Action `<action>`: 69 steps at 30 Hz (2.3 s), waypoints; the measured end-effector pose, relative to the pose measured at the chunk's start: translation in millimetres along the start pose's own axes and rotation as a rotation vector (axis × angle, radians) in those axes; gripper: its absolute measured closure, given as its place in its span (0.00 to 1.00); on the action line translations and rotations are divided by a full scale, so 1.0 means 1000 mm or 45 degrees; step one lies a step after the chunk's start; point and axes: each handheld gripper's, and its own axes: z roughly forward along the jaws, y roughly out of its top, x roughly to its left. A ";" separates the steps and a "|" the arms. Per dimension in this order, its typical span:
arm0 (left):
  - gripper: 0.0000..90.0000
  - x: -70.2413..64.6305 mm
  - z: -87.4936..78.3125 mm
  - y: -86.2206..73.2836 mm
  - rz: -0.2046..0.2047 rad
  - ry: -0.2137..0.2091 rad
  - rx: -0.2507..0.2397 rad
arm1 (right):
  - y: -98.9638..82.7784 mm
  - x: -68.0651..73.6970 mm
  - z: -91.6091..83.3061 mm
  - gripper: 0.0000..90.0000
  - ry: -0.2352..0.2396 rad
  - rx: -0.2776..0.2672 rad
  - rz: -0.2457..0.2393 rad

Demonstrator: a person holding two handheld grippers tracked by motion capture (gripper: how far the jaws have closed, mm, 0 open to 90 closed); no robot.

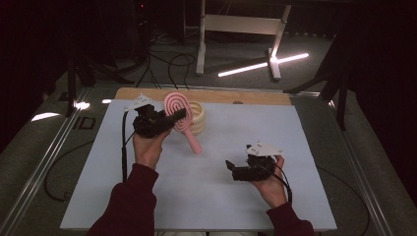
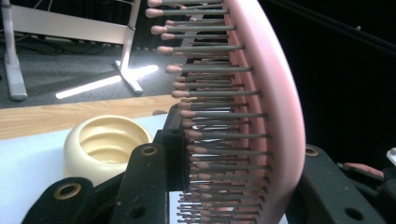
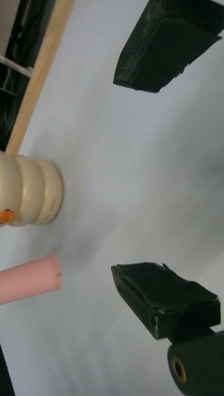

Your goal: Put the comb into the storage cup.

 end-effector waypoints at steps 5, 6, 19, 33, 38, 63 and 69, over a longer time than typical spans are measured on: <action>0.71 0.003 -0.003 0.004 -0.002 0.011 -0.019 | -0.013 -0.005 -0.008 0.09 -0.002 0.004 0.026; 0.71 0.003 -0.003 0.005 -0.002 0.013 -0.020 | -0.017 -0.006 -0.009 0.09 -0.008 0.005 0.030; 0.71 0.006 -0.005 0.014 0.020 0.032 -0.034 | -0.051 -0.016 -0.023 0.09 -0.022 -0.054 0.093; 0.71 0.004 -0.005 0.029 0.055 0.044 -0.050 | -0.061 -0.020 -0.029 0.09 -0.038 -0.096 0.111; 0.71 0.002 -0.005 0.036 0.075 0.052 -0.058 | -0.062 -0.022 -0.032 0.09 -0.044 -0.106 0.123; 0.71 0.007 0.001 0.066 0.139 0.099 -0.102 | -0.065 -0.024 -0.042 0.09 -0.059 -0.148 0.128; 0.71 0.009 0.004 0.072 0.158 0.116 -0.100 | -0.065 -0.024 -0.044 0.09 -0.062 -0.152 0.130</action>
